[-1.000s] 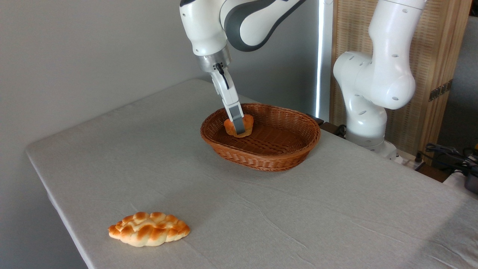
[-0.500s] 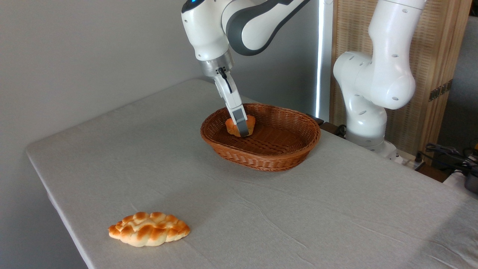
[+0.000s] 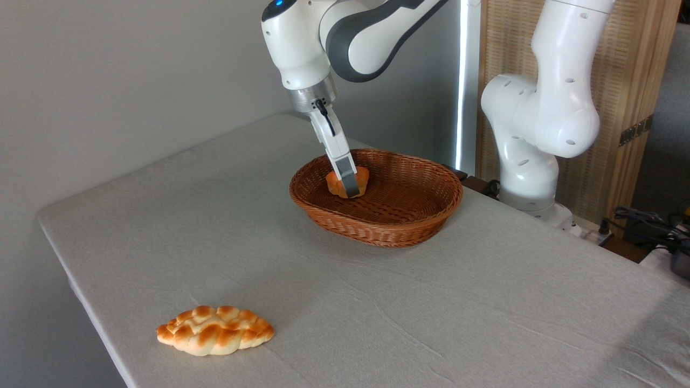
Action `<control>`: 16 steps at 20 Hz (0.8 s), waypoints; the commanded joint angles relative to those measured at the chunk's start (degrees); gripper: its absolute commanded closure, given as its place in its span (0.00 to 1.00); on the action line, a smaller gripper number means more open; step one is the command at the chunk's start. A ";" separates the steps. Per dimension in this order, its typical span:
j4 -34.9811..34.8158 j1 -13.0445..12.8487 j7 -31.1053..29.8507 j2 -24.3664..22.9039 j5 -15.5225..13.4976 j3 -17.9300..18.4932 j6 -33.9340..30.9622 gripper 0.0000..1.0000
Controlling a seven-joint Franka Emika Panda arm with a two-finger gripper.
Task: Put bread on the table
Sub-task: 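Close the gripper fingers around the round orange bun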
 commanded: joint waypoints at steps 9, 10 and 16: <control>0.47 0.55 1.36 -0.33 0.48 1.94 -0.44 0.82; 1.44 0.46 1.27 -0.34 0.48 3.43 -0.61 0.82; 9.34 0.46 1.19 -0.07 1.61 6.78 -11.85 0.79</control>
